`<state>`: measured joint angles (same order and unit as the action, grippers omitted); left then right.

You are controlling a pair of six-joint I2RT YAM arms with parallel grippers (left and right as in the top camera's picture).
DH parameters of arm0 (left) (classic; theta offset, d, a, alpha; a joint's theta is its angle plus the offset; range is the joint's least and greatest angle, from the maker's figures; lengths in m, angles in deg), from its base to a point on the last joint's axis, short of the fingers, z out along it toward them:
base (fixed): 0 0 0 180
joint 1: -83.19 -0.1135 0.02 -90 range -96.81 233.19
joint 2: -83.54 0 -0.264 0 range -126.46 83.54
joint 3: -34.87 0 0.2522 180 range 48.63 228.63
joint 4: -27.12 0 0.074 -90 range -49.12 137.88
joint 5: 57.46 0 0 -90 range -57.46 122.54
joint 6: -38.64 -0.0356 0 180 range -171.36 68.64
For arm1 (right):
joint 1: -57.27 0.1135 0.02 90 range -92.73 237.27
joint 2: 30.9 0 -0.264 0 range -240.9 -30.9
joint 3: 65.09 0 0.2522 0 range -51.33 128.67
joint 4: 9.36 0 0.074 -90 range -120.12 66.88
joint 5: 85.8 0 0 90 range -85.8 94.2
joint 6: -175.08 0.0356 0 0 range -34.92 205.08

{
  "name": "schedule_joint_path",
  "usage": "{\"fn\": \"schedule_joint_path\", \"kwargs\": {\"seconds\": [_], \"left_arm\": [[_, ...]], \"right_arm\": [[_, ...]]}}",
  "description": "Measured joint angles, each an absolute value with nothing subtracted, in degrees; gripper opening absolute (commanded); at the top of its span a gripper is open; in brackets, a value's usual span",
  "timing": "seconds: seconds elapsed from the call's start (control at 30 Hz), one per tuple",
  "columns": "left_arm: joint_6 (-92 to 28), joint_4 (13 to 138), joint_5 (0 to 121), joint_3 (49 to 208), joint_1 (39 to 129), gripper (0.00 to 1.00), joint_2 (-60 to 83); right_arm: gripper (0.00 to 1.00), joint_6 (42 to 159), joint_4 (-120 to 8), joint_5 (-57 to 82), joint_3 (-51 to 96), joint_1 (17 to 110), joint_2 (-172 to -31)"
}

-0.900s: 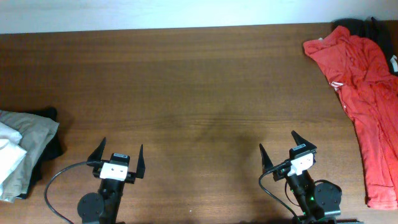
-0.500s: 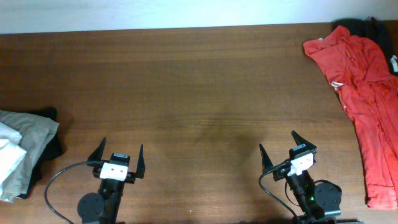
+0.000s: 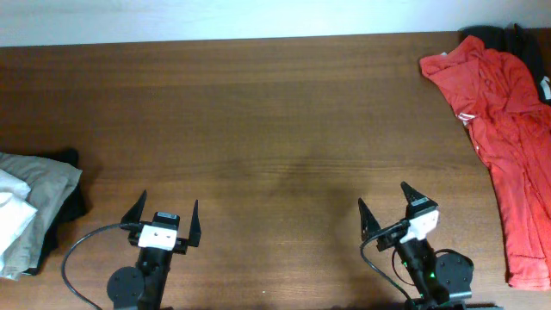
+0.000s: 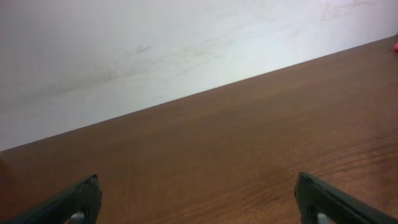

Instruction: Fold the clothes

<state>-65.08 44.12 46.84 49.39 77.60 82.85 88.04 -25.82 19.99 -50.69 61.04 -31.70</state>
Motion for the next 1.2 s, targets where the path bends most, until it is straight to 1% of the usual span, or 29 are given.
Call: {"fn": "schedule_joint_path", "kwargs": {"seconds": [0.07, 0.1, 0.17, 0.2, 0.23, 0.27, 0.3, 0.33, 0.37, 0.43, 0.5, 0.6, 0.63, 0.7, 0.73, 0.77, 0.83, 0.87, 0.93, 1.03, 1.1, 1.13, 1.2], "left_arm": [[-65.08, 44.10, 46.84, 49.39, 77.60, 0.99, 82.85], [-65.06, 44.12, 46.84, 49.39, 77.60, 0.99, 82.90], [-65.08, 44.10, 46.80, 49.36, 77.60, 0.99, 82.76], [-65.06, 43.99, 46.89, 49.36, 77.60, 0.99, 82.85], [-65.06, 44.04, 46.78, 49.36, 77.60, 0.99, 82.76], [-65.06, 43.88, 46.84, 49.41, 77.60, 0.99, 82.66], [-65.06, 43.71, 46.91, 49.39, 77.60, 0.99, 82.74], [-65.06, 43.60, 46.89, 49.36, 77.60, 0.99, 82.74], [-65.06, 43.12, 47.54, 49.32, 77.60, 0.99, 82.85], [-64.90, 41.46, 50.32, 49.28, 77.60, 0.99, 82.76], [-62.04, 41.09, 52.74, 49.28, 77.60, 0.99, 82.17], [-56.44, 37.57, 53.84, 49.65, 77.60, 0.99, 73.63], [-55.53, 36.26, 53.88, 51.70, 77.60, 0.99, 67.64], [-54.70, 34.94, 55.00, 60.29, 77.60, 0.99, 53.19], [-54.56, 34.33, 57.01, 69.19, 77.60, 0.99, 42.31], [-54.48, 35.47, 58.95, 72.49, 77.54, 0.99, 37.87], [-54.30, 35.60, 70.19, 88.18, 77.54, 0.99, 18.33], [-54.30, 35.49, 76.33, 91.07, 77.45, 0.99, 13.63], [-54.11, 32.65, 85.38, 93.67, 77.52, 0.99, 8.67], [-54.11, 32.36, 93.66, 93.87, 77.52, 0.99, 8.10], [-54.11, 32.61, 94.95, 93.87, 77.52, 0.99, 8.10], [-54.08, 33.39, 94.69, 93.91, 77.52, 0.99, 8.10], [-54.08, 35.67, 90.69, 94.06, 78.98, 0.99, 8.08]], "right_arm": [[0.99, 91.34, -29.12, 19.97, -48.74, 61.04, -32.84], [0.99, 91.69, -32.94, 19.73, -45.42, 61.04, -35.76], [0.99, 92.39, -36.66, 19.44, -35.89, 61.00, -46.78], [0.99, 92.41, -39.78, 19.29, -28.48, 61.00, -57.88], [0.99, 92.54, -42.30, 19.31, -24.35, 60.98, -63.68], [0.99, 92.63, -48.83, 19.68, -15.63, 61.00, -74.74], [0.99, 92.65, -52.94, 19.95, -10.12, 61.00, -81.99], [0.99, 92.72, -60.83, 20.19, -3.58, 61.00, -88.70], [0.99, 92.00, -69.88, 20.38, 8.98, 61.00, -100.75], [0.99, 91.10, -77.46, 20.54, 18.36, 60.98, -110.08], [0.99, 90.49, -79.96, 20.86, 25.18, 61.00, -118.54], [0.99, 89.09, -82.25, 20.84, 28.61, 61.00, -120.20], [0.99, 88.83, -83.28, 20.84, 29.88, 61.00, -120.11], [0.99, 86.77, -84.55, 20.89, 31.15, 60.93, -119.89], [0.99, 86.07, -84.46, 21.04, 31.32, 60.76, -119.98], [0.99, 85.92, -84.39, 21.08, 31.39, 60.43, -120.20], [0.99, 85.44, -85.84, 21.26, 31.39, 57.13, -120.11], [0.99, 85.20, -86.86, 21.28, 31.45, 55.38, -120.09], [0.99, 84.22, -88.33, 21.72, 31.50, 52.93, -120.11], [0.98, 81.92, -90.73, 23.42, 31.50, 52.36, -120.11], [0.99, 81.75, -89.73, 23.84, 31.50, 52.12, -120.11], [0.99, 81.66, -89.35, 23.64, 31.63, 50.37, -120.11], [0.99, 81.62, -89.97, 21.52, 34.40, 46.57, -120.53]]}}
